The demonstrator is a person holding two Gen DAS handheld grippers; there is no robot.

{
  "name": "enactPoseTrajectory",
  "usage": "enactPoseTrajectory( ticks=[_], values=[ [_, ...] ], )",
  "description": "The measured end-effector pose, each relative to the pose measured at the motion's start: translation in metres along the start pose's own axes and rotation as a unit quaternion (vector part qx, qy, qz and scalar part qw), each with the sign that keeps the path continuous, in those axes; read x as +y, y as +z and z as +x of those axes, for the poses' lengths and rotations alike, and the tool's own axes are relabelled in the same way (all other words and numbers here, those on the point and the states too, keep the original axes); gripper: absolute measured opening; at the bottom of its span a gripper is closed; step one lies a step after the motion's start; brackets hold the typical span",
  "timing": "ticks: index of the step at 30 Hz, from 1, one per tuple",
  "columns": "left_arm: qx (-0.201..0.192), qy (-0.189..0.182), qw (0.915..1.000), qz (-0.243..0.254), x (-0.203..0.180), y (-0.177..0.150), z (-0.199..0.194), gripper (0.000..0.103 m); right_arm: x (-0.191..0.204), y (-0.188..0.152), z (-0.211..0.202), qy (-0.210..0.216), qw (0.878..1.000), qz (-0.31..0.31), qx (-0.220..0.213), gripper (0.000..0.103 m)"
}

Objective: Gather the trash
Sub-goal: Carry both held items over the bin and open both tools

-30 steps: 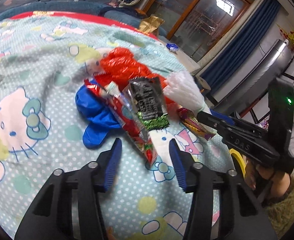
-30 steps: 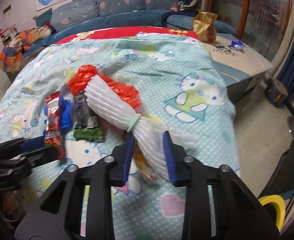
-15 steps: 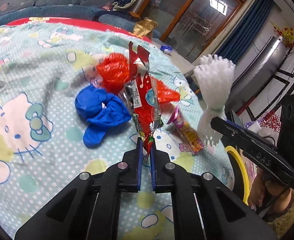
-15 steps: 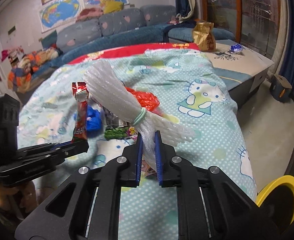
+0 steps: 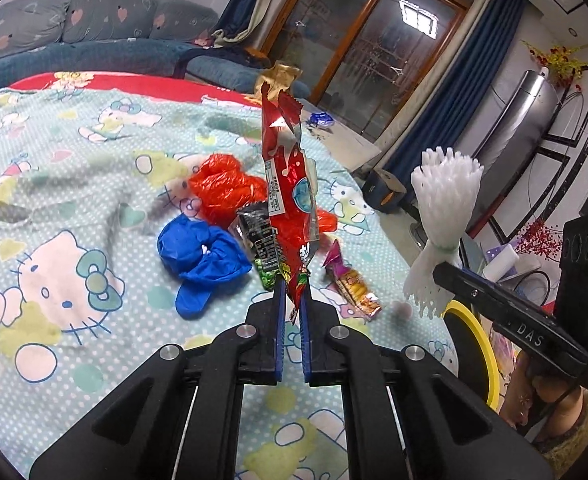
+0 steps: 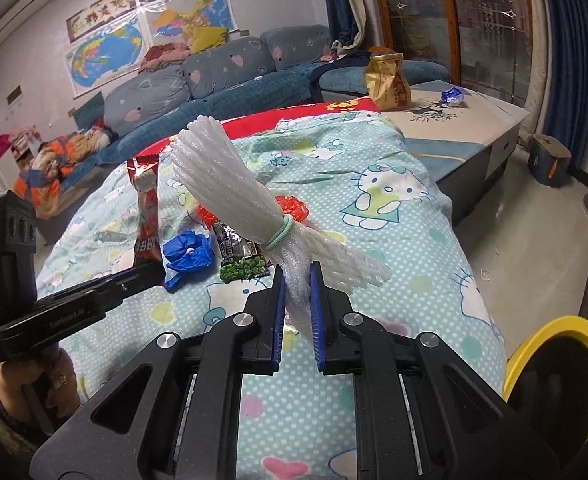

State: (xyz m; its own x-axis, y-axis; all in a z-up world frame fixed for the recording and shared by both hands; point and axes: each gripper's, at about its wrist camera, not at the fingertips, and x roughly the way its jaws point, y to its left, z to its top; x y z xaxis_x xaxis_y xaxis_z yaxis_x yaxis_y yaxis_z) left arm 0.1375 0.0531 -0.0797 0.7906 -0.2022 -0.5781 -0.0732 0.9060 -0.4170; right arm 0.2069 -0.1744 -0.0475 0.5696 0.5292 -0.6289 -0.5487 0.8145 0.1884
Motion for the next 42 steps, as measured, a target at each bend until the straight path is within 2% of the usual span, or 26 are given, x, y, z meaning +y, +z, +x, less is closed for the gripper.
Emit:
enactPoseTrajectory(
  ticks=[19, 42],
  values=[
    [-0.014, -0.019, 0.9983, 0.052, -0.041, -0.002, -0.021, 0.006, -0.011, -0.006, -0.041, -0.006, 0.999, 0.019, -0.036, 0.008],
    [0.01, -0.053, 0.99, 0.13, -0.107, -0.027, -0.007, 0.006, -0.08, -0.032, -0.077, -0.063, 0.993, 0.083, -0.06, 0.008]
  ],
)
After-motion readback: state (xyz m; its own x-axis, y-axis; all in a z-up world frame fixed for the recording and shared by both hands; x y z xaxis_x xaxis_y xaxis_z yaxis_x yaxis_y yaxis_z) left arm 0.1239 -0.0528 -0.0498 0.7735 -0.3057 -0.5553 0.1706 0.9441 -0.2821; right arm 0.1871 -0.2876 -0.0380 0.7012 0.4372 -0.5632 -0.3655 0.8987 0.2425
